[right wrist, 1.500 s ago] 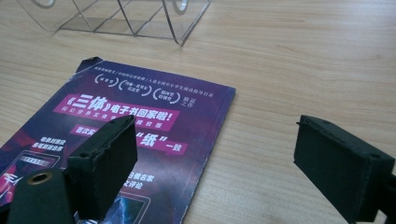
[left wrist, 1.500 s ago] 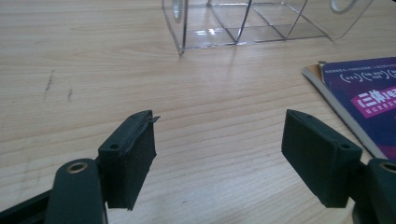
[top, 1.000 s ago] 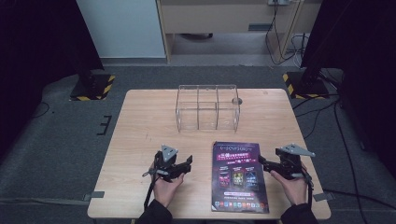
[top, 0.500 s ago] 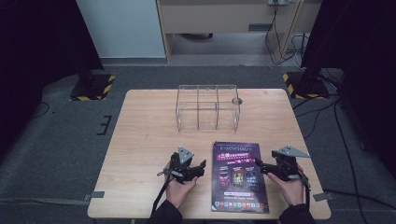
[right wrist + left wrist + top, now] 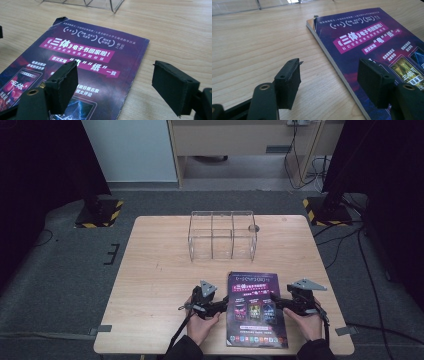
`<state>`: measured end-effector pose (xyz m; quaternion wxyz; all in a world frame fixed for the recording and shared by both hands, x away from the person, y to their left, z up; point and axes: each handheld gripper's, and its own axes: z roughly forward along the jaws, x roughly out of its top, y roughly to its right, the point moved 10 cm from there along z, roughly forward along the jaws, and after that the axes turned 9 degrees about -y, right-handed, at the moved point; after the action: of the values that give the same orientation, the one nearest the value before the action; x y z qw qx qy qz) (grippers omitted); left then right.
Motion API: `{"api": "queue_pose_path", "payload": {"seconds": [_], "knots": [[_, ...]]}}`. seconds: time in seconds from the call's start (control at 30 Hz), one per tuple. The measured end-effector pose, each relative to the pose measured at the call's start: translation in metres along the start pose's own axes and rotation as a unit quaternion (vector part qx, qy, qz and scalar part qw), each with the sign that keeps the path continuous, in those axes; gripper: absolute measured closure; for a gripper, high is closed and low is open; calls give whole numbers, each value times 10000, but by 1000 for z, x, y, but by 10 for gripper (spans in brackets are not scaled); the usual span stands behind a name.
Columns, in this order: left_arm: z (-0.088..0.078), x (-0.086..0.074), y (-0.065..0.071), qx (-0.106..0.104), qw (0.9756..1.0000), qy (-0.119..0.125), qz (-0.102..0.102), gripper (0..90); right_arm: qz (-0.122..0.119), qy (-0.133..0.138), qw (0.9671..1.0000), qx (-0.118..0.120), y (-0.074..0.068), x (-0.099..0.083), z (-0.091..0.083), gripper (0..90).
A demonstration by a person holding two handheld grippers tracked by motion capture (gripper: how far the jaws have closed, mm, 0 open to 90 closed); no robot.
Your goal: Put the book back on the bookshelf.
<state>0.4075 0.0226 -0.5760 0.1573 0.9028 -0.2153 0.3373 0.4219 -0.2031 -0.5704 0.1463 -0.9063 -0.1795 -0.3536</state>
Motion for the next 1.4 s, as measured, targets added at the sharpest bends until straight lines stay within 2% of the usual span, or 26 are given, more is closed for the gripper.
{"api": "queue_pose_path", "payload": {"seconds": [0.17, 0.53, 0.77, 0.93, 0.97, 1.07, 1.27, 1.4], "knots": [[7, -2, 8, -73, 10000, -60, 0, 351, -1, -84, 9999, 108, -3, -5, 4, 239], [21, -6, 20, -92, 9996, -255, 31, 362, -46, -252, 9996, 114, -8, -12, 12, 260], [27, -7, 27, -113, 9995, -297, 34, 364, -88, -331, 9993, 127, -10, -16, 16, 263], [29, -6, 28, -108, 9996, -262, 8, 361, -81, -382, 9991, 136, -13, -18, 19, 261], [30, -6, 29, -118, 9996, -249, -9, 360, -154, -379, 9991, 104, -12, -18, 19, 260], [31, -4, 29, -108, 9998, -172, -19, 350, -112, -372, 9992, 88, -13, -18, 20, 259], [33, -2, 33, -236, 9994, -129, -199, 346, -117, -466, 9988, 32, -12, -22, 23, 250], [34, -2, 36, -291, 9992, -128, -224, 346, -147, -448, 9989, 23, -12, -22, 23, 249]]}}
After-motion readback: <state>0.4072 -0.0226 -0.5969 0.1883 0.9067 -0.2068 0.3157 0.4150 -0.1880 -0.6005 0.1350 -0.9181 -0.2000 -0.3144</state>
